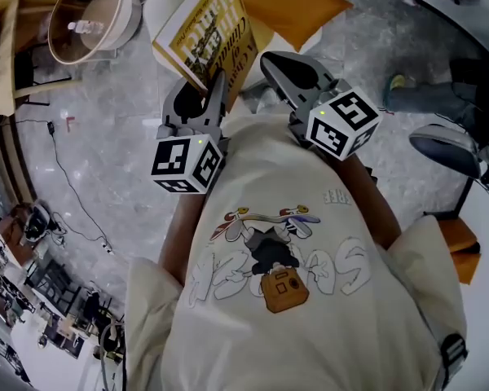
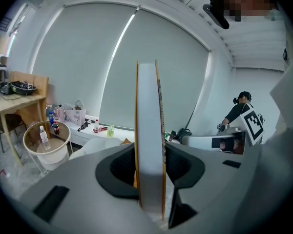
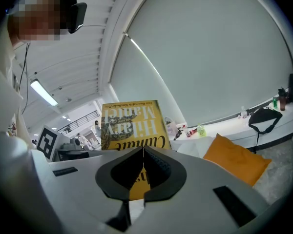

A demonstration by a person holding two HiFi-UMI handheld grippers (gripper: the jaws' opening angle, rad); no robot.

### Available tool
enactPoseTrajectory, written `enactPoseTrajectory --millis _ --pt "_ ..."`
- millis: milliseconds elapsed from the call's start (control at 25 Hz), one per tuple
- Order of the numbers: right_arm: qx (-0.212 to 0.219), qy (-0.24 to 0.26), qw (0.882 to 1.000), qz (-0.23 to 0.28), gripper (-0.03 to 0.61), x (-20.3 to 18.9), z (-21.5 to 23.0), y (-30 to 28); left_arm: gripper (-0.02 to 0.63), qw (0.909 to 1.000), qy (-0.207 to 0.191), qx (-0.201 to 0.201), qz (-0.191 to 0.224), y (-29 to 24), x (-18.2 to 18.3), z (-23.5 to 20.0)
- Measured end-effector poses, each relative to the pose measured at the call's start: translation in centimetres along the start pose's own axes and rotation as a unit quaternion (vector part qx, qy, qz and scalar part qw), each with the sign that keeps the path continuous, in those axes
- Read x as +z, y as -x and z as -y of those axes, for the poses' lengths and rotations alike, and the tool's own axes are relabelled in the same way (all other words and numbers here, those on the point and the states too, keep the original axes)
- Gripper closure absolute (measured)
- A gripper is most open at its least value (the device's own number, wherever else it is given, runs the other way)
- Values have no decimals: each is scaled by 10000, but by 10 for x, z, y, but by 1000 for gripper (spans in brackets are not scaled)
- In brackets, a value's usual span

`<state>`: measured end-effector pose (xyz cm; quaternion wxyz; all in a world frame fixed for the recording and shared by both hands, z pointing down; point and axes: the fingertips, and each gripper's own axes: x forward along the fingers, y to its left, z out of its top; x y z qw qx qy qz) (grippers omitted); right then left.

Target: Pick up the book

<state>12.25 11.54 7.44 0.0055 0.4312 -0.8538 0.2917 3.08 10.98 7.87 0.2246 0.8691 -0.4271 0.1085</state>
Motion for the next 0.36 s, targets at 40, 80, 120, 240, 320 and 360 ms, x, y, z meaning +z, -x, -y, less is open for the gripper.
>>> enactPoseTrajectory --millis 40,80,120,240,320,360 --pt "1 -8 10000 2 554 0 2 1 465 10000 -14 -7 -2 -2 0 2" --pt "1 -16 10000 4 554 1 5 3 465 10000 -22 -11 -3 -4 0 5" --pt "-1 -26 10000 5 554 2 7 4 465 10000 -23 -9 -1 -5 1 6" --pt "-5 -53 10000 4 554 -2 6 3 465 10000 -8 16 4 -3 -2 4" --pt "0 -63 10000 9 554 -8 1 2 465 10000 -7 22 -2 3 -6 0" --pt "3 -66 10000 13 554 -11 -2 1 465 10000 -9 23 -7 6 -9 -2"
